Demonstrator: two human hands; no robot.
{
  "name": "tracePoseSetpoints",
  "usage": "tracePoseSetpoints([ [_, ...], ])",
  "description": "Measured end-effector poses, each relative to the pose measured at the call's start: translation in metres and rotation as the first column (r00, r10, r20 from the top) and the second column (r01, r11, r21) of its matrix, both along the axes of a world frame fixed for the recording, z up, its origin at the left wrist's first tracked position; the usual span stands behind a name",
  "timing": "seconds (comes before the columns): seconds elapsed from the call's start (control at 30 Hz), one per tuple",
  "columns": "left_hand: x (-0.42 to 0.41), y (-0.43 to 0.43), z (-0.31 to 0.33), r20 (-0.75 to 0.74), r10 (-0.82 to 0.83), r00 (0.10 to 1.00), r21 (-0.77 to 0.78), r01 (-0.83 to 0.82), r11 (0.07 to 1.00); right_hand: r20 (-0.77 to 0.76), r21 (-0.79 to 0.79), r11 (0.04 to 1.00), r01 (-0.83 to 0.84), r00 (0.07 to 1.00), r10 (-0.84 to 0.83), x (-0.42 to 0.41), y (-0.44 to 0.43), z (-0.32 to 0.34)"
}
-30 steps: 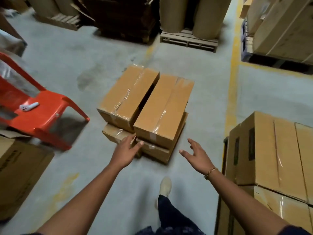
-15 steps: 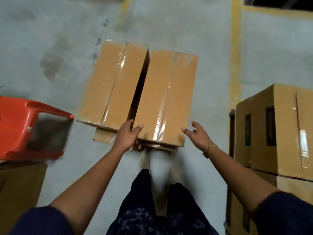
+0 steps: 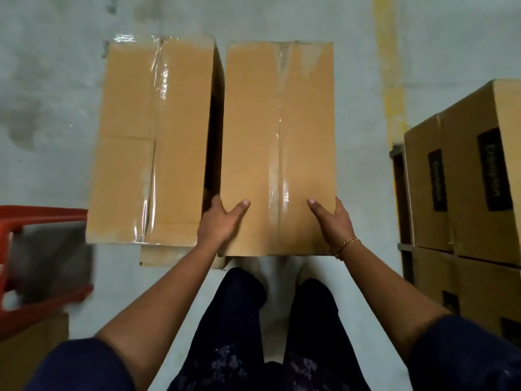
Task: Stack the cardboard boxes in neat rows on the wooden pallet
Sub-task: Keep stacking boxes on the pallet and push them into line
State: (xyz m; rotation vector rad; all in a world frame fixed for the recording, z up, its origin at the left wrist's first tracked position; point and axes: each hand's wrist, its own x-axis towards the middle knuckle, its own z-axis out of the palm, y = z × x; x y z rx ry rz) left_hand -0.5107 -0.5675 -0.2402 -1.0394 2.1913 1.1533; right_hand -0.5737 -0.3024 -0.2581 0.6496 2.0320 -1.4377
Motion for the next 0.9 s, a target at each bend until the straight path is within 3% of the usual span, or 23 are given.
tracePoseSetpoints([
  [0.23,0.005,0.020,0.036,-0.194,0.058,0.979,0.067,-0.046,0.997,-0.025,0.019,1.000,0.010,1.000,-0.009,0.005,0.013,0.039],
  [0.47,0.008,0.056,0.132,-0.225,-0.134,0.965,0.060,0.151,0.987,-0.063,0.013,0.987,0.158,0.986,-0.156,0.055,0.060,0.134],
  [0.63,0.001,0.107,0.192,-0.261,-0.326,0.909,0.005,0.339,0.941,-0.138,0.046,0.957,0.287,0.951,-0.278,0.101,0.114,0.198],
  [0.9,0.019,0.255,0.250,-0.381,-0.532,0.756,0.053,0.592,0.804,-0.285,0.066,0.818,0.572,0.796,-0.534,0.208,0.235,0.275],
])
